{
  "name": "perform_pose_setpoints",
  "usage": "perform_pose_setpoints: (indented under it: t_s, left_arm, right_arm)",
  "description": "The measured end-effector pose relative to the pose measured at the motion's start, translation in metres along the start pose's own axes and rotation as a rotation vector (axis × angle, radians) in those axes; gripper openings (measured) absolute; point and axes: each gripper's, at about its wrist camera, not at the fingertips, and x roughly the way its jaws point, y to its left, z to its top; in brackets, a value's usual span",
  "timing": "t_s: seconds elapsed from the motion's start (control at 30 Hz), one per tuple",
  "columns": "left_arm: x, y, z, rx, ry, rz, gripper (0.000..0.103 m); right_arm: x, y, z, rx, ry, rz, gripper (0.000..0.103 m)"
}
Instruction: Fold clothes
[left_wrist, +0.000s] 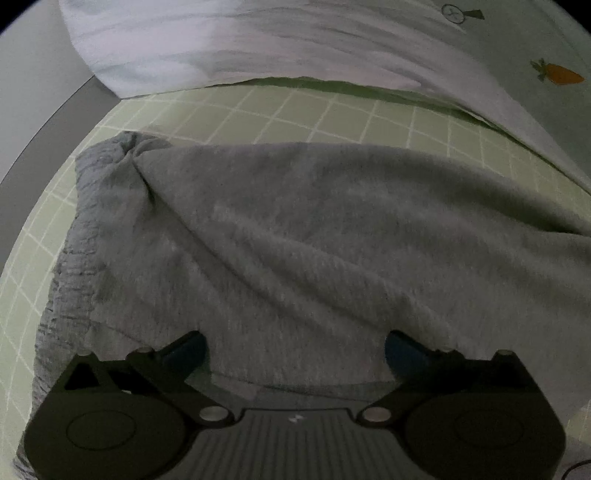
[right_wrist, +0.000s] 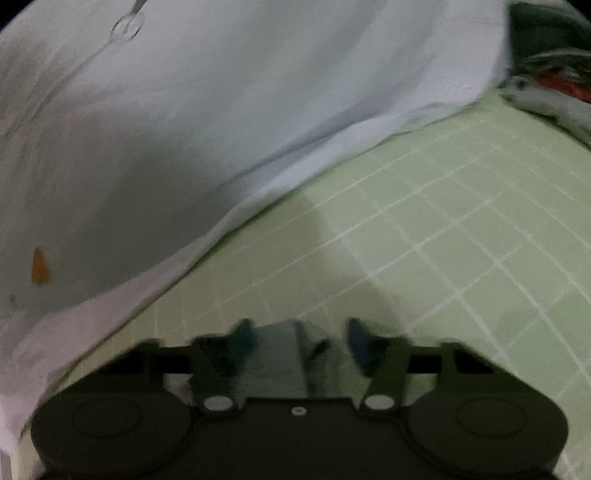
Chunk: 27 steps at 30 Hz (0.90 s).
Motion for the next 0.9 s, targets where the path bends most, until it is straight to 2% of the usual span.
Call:
perform_pose_setpoints:
  t_s: [0.07, 0.1, 0.23, 0.4, 0.47, 0.53, 0.6, 0.73, 0.8, 0.83, 0.87, 0.9]
  left_arm:
    - [0.001, -0.001, 0.001, -0.001, 0.003, -0.001, 0.103]
    - [0.001, -0.002, 0.002, -0.004, 0.004, 0.001, 0.103]
    - [-0.002, -0.004, 0.003, -0.037, 0.012, 0.014, 0.101]
    - [-0.024, -0.007, -0.005, -0.041, -0.033, -0.006, 0.101]
    - [-0.033, -0.009, -0.011, -0.034, -0.046, -0.012, 0.101]
    - [-0.041, -0.010, -0.020, -0.032, -0.051, -0.022, 0.101]
    - [-0.049, -0.012, -0.031, -0.032, -0.054, -0.034, 0.101]
    - [-0.064, -0.018, -0.057, 0.007, -0.059, -0.038, 0.101]
    - [-0.067, -0.023, -0.068, 0.033, -0.056, -0.032, 0.101]
    - [-0.069, -0.025, -0.074, 0.038, -0.054, -0.027, 0.101]
    - [-0.071, -0.027, -0.079, 0.043, -0.052, -0.022, 0.101]
    - [-0.072, -0.028, -0.084, 0.041, -0.047, -0.021, 0.101]
  right_arm:
    - [0.000, 0.007, -0.002, -0.047, 0.015, 0.010, 0.009]
    - [-0.002, 0.010, -0.003, -0.076, 0.014, 0.014, 0.006]
    - [-0.042, 0.013, 0.007, -0.125, -0.109, 0.020, 0.006]
    - [-0.145, 0.014, 0.018, -0.225, -0.376, 0.055, 0.006]
    - [-0.180, 0.008, 0.010, -0.255, -0.429, 0.080, 0.006]
    - [-0.198, -0.004, -0.009, -0.274, -0.403, 0.069, 0.006]
    - [-0.196, -0.020, -0.034, -0.284, -0.322, 0.009, 0.006]
    - [-0.171, -0.060, -0.088, -0.282, -0.043, -0.126, 0.007]
    - [-0.170, -0.073, -0.101, -0.256, 0.005, -0.146, 0.010]
    - [-0.173, -0.078, -0.100, -0.231, -0.003, -0.139, 0.018]
    - [-0.176, -0.083, -0.098, -0.207, -0.013, -0.134, 0.035]
    - [-0.178, -0.085, -0.092, -0.193, -0.038, -0.135, 0.042]
